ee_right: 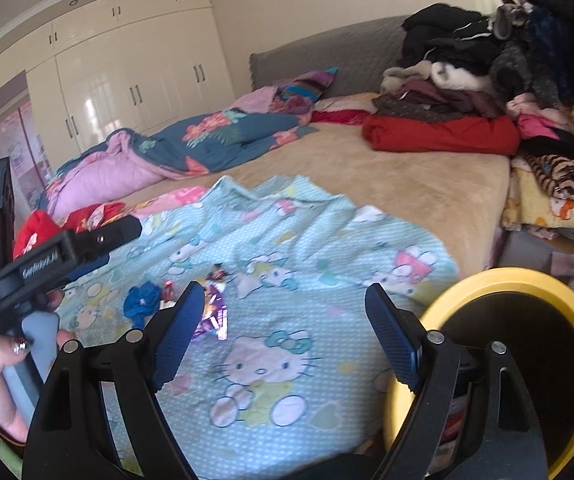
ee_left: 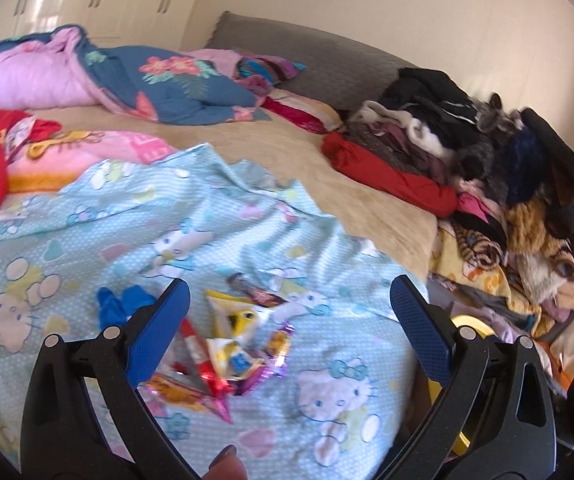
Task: Collect trash
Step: 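Move both tools back from the bin to the candy on the sheet, then grasp the red candy bar with the left tool while the right tool grasps the purple wrapper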
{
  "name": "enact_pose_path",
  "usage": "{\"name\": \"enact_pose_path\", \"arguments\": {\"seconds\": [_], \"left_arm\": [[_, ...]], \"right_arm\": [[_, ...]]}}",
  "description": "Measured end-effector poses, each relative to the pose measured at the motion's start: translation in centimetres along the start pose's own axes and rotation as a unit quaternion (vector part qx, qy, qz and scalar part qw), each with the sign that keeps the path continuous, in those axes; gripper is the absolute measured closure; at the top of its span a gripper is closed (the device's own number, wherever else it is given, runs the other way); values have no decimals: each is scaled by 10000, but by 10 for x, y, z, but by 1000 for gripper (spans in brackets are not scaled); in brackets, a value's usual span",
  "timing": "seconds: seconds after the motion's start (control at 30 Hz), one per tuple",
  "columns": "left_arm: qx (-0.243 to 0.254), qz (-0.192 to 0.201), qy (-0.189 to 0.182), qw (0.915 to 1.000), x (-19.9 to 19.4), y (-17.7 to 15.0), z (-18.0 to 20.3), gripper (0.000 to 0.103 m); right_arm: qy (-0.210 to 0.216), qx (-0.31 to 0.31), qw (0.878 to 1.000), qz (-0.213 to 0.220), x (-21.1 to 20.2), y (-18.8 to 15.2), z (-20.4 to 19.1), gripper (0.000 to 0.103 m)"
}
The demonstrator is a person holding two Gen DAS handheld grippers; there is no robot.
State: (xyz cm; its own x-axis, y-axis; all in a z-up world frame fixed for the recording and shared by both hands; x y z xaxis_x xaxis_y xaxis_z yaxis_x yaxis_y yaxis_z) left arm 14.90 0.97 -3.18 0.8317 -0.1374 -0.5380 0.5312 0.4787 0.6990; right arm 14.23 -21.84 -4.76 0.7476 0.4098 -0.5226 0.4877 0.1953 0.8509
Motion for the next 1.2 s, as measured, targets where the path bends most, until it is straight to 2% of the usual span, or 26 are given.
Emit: {"name": "enact_pose_path", "arguments": {"seconds": [0.27, 0.53, 0.67, 0.9, 0.97, 1.1, 1.17, 1.2], "left_arm": [[-405, 23, 308, 9987, 4, 15, -43, 11], [-704, -258, 505, 9959, 17, 13, -76, 13], [-882, -532, 553, 9931, 28, 6, -90, 30], [-1294, -1026, 312, 9858, 47, -5, -104, 62], [-1424, -1167, 251, 9826, 52, -10, -108, 68], [-1518, -1368, 215, 9787, 62, -17, -108, 71], [-1517, -1438, 231, 9776, 67, -21, -107, 71], [-1525, -1466, 240, 9771, 69, -22, -107, 71]], "right_arm": [[379, -90, 9987, -319, 39, 0, -28, 23], [708, -156, 9959, -548, 78, 1, -48, 24], [833, -299, 9937, -691, 100, 2, -57, 30], [1126, -124, 9879, -1058, 138, -7, -60, 39], [1214, 21, 9862, -1129, 147, -8, -58, 43], [1431, 71, 9827, -1169, 156, -9, -60, 53], [1501, 52, 9802, -1288, 159, -13, -62, 71], [1515, 35, 9799, -1300, 159, -14, -62, 71]]}}
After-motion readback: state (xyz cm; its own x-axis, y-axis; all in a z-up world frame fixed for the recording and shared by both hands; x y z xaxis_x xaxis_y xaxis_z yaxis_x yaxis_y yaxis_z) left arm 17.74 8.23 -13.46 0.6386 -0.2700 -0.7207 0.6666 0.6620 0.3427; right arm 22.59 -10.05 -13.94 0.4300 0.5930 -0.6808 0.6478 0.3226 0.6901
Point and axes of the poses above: each gripper's, at about its wrist camera, not at the fingertips, and x roughly the way its jaws point, z to its right, y to its top, the point moved 3 cm from there along x, roughly the way its jaws point, and after that the axes turned 12 degrees about -x, right-handed, at the moved point
